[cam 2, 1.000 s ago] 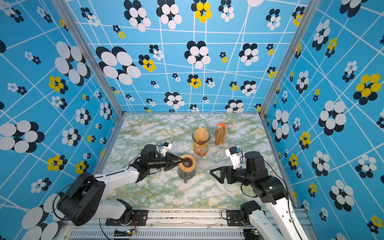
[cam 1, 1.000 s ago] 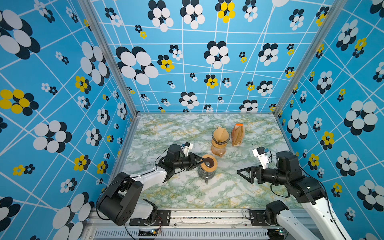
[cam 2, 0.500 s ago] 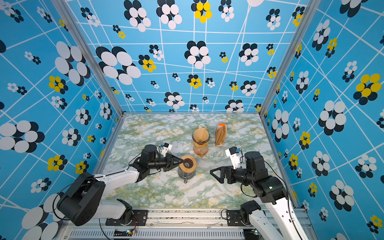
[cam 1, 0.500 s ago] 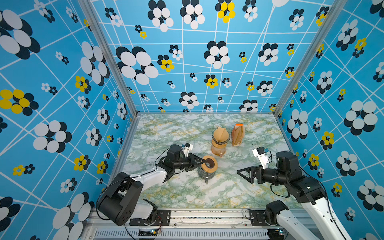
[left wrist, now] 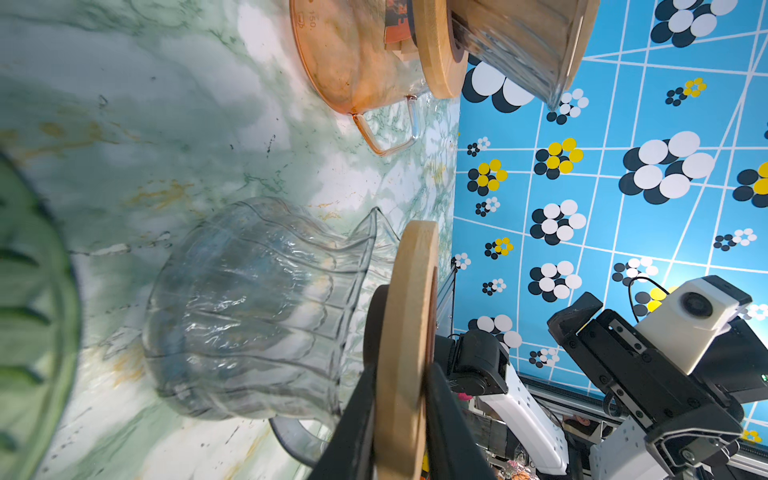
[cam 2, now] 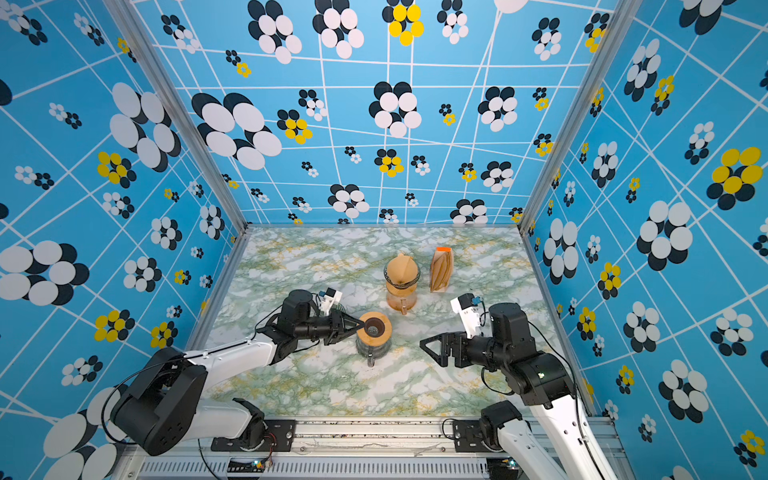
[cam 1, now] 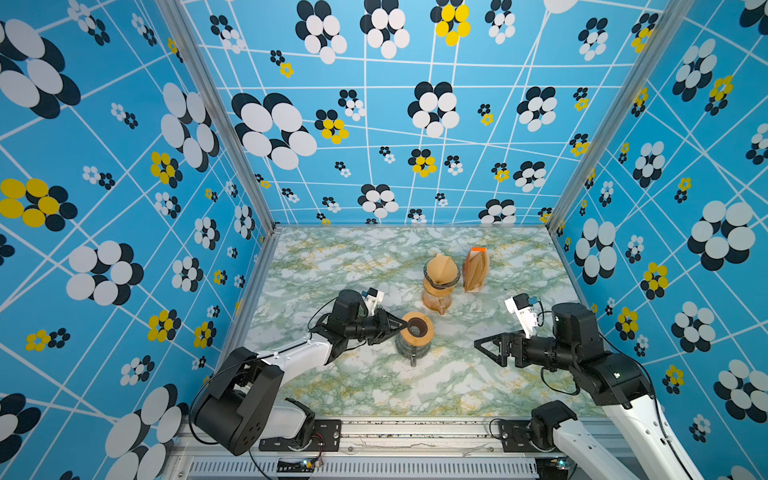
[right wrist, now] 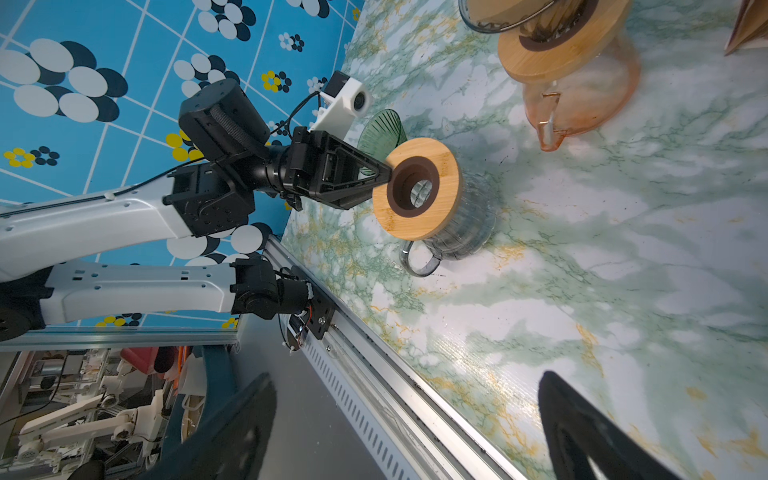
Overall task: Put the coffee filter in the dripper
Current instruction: 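Lower the wooden ring flat onto the glass pitcher's mouth with the left gripper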
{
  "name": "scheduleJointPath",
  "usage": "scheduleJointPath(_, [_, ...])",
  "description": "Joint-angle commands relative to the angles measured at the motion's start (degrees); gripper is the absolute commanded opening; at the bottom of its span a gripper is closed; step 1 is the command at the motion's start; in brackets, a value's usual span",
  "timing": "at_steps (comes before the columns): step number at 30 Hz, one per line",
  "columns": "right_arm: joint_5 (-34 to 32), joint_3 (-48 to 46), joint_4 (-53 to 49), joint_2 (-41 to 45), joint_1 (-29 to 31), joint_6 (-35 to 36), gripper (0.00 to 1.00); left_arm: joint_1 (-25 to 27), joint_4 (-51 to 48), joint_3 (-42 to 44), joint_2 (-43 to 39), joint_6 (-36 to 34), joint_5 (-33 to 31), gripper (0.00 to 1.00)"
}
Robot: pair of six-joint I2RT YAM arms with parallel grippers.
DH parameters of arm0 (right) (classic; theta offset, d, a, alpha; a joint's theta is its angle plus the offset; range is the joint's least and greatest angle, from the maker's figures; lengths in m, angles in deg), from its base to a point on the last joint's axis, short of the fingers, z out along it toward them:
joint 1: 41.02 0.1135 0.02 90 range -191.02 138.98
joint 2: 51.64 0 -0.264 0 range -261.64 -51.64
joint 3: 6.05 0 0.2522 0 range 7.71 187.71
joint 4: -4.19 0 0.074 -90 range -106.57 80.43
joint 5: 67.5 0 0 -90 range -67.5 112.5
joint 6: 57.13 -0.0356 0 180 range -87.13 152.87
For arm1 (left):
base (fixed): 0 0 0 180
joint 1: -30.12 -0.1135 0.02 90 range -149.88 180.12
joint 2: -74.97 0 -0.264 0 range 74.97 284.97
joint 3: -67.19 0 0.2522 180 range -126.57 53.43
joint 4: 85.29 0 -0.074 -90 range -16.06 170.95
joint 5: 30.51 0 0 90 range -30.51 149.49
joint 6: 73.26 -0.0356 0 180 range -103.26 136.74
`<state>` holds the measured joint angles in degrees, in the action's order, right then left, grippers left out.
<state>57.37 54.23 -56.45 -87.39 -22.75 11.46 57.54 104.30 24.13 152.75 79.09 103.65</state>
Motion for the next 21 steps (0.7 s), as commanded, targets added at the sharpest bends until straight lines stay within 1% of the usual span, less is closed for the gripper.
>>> scheduleJointPath(1, [0.41,-0.64,0.96,0.06,0.37,1.11,0.99,-0.93,-2.93,-0.06,-1.74,-2.44,-0.07,0.23])
scheduleJointPath(11, [0.37,-0.51,0.91,-0.20,0.39,1.10,0.99,-1.14,-4.97,-0.45,-2.01,-3.35,-0.48,0.23])
scheduleJointPath(21, [0.15,-0.47,0.98,-0.55,0.39,1.18,0.99,-1.23,-9.03,-1.42,-2.63,-5.17,-1.67,0.23])
